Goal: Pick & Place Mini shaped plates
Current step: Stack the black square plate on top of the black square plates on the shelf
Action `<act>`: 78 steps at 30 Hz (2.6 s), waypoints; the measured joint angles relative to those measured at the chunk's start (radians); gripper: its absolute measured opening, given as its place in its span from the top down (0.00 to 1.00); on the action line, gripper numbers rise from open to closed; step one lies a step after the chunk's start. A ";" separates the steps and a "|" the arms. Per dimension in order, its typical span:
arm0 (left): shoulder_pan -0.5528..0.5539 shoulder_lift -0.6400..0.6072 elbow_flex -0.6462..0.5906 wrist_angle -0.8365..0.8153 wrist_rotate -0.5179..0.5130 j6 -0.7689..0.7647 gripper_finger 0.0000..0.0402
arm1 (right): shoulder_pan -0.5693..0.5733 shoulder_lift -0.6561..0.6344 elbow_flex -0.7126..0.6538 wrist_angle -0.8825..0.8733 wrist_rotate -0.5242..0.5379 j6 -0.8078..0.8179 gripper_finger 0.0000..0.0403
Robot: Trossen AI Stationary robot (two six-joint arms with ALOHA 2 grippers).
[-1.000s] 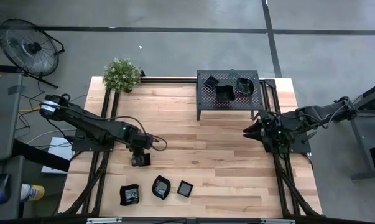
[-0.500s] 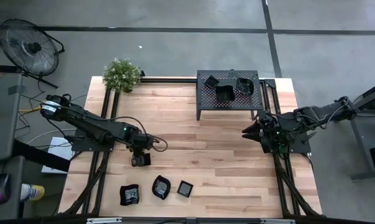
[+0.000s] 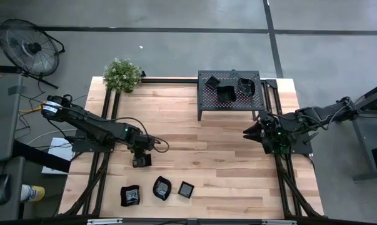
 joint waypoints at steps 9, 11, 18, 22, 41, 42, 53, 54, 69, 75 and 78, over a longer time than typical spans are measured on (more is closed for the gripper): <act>0.000 0.000 0.000 0.001 0.000 0.000 0.79 | 0.000 0.000 0.000 0.003 0.000 0.000 0.74; 0.000 0.000 0.000 0.001 0.000 0.000 0.83 | 0.000 0.000 0.000 0.011 0.000 0.000 0.74; 0.000 0.000 0.000 0.001 0.006 0.003 0.94 | 0.000 0.000 0.000 0.012 0.000 0.000 0.74; 0.000 0.000 0.000 0.005 0.009 -0.007 0.99 | 0.000 0.000 0.000 0.015 0.000 0.000 0.74; 0.000 -0.002 0.039 -0.003 0.000 -0.118 1.00 | 0.000 0.000 0.000 0.023 0.000 0.009 0.74; 0.000 -0.002 0.048 -0.008 -0.009 -0.118 1.00 | 0.000 0.000 0.000 0.023 0.000 0.008 0.74; 0.000 -0.002 0.156 -0.090 -0.099 -0.128 1.00 | 0.000 0.000 0.000 0.023 0.006 0.013 0.74; 0.000 -0.002 0.166 -0.089 -0.105 -0.128 1.00 | 0.000 0.000 0.000 0.025 0.008 0.013 0.74; 0.000 -0.001 0.257 -0.099 -0.221 -0.132 1.00 | 0.000 0.000 0.000 0.045 0.009 0.025 0.74; 0.000 -0.001 0.296 -0.096 -0.284 -0.124 1.00 | 0.000 0.000 0.000 0.045 0.034 0.027 0.74; 0.000 -0.001 0.315 -0.097 -0.313 -0.125 1.00 | 0.000 0.000 0.000 0.045 0.054 0.027 0.74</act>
